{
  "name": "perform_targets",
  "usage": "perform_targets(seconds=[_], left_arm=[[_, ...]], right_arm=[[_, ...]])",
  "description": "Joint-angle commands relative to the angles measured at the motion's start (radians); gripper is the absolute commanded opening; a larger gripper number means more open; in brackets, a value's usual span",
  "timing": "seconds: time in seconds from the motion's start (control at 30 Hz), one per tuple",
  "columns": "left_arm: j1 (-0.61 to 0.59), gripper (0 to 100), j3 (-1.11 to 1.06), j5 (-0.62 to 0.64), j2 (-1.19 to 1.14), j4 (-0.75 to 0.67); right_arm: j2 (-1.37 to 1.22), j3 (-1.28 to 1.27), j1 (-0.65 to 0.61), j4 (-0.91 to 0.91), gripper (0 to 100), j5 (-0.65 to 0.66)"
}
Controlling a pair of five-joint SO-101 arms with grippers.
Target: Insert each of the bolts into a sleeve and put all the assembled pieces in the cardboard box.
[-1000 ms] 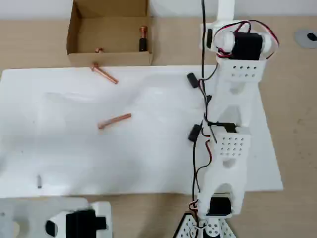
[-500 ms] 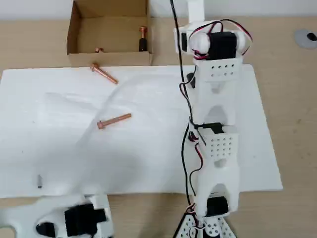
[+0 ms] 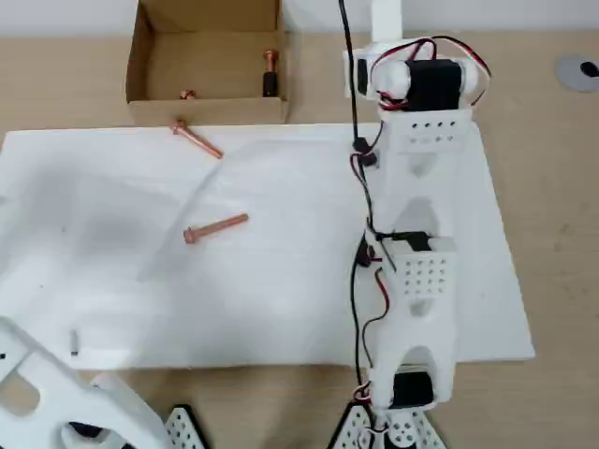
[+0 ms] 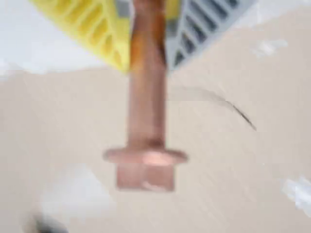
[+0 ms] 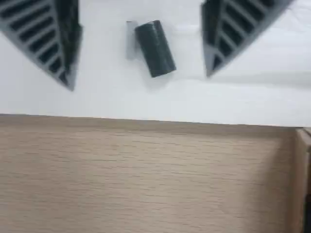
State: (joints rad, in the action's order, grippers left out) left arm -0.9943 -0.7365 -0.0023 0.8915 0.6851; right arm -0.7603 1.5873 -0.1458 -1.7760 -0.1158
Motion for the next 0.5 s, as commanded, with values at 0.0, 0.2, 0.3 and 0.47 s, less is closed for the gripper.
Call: perform_targets(seconds=[0.0,0.2,0.3,0.47], left_arm=[[0.066,1,-0.060,-0.020,0.007,0.002],[0.199,1,-0.184,-0.080,0.007,0.002],[0.325,1,-0.275,-0.130,0.007,-0.002],[0.428,1,-0.370,-0.130,0.005,-0.040]], right_arm=[[0.093,0.007,0.038,-0.012,20.9,0.002],[0.093,0.005,0.050,-0.012,20.9,0.002],[0.093,0.002,0.047,-0.012,20.9,0.002],[0.093,-0.001,0.053,-0.014,20.9,0.003]])
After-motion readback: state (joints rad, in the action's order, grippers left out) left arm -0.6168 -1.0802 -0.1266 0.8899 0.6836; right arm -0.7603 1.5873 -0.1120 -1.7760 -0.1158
